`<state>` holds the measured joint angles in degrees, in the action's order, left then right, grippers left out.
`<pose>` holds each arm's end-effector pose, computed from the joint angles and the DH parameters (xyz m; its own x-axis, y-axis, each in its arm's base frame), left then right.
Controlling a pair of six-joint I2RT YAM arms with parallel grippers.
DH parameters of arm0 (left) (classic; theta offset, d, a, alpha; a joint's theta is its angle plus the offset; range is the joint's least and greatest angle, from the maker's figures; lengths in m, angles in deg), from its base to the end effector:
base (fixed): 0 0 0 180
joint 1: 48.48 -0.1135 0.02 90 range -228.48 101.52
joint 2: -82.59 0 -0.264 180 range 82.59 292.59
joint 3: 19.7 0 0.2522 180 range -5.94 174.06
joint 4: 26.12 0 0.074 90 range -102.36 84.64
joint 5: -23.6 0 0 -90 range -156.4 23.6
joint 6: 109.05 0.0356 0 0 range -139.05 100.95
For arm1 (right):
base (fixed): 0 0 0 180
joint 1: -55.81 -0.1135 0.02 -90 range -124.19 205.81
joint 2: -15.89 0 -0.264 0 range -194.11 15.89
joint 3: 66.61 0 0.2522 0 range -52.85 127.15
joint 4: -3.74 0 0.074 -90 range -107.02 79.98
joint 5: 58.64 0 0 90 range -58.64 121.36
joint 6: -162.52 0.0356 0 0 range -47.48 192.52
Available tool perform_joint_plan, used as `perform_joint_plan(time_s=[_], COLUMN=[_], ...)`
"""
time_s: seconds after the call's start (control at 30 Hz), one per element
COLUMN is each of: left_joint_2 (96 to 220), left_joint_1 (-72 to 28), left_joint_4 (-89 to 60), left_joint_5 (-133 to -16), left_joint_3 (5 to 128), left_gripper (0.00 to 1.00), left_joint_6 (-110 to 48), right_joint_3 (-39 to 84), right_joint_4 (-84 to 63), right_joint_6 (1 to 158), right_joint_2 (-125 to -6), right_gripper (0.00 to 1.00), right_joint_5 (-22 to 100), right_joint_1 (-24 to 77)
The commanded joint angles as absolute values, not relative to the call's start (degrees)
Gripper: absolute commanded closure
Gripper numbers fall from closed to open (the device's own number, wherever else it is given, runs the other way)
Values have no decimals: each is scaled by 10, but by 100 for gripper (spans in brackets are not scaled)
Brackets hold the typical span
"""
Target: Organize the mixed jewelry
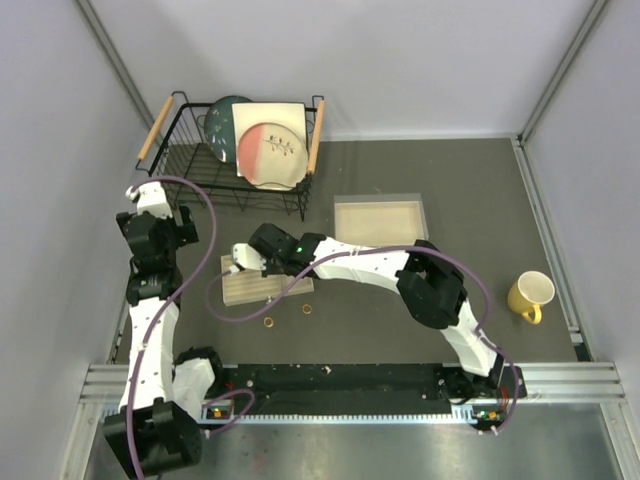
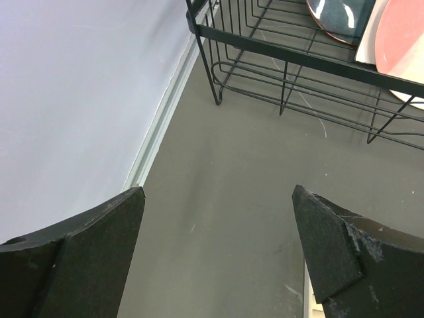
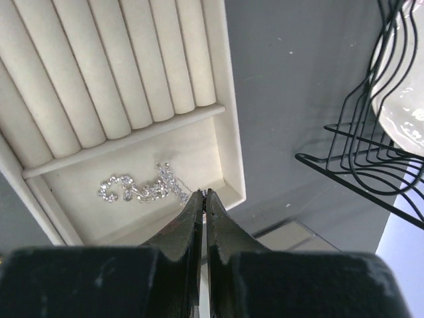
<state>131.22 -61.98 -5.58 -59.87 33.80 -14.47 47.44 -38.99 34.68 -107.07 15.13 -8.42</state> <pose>0.1956 0.0511 0.3035 -0.2888 0.0122 -0.9573 -0.3164 0.9425 0.1075 0.2176 0.4279 0.2111 0.2149 -0.9096 -0.3557 -0.8324 0.0198 -0.5538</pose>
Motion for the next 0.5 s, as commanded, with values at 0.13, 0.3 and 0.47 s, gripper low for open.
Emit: perform_joint_plan(time_s=[0.13, 0.3, 0.47], left_joint_2=[1308, 1303, 1303], left_joint_1=[-633, -637, -640], left_joint_4=[-91, -95, -96], left_joint_5=[-603, -606, -608], left_joint_3=[337, 332, 333], left_gripper=[1, 1, 1], left_joint_6=[-147, -145, -142], right_joint_3=[522, 531, 540], right_joint_4=[-356, -352, -347], right_joint_6=[330, 324, 316], right_joint_2=[-1110, -1123, -1133], right_gripper=[100, 100, 100], right_joint_5=[145, 141, 131], right_joint_1=[-74, -69, -67])
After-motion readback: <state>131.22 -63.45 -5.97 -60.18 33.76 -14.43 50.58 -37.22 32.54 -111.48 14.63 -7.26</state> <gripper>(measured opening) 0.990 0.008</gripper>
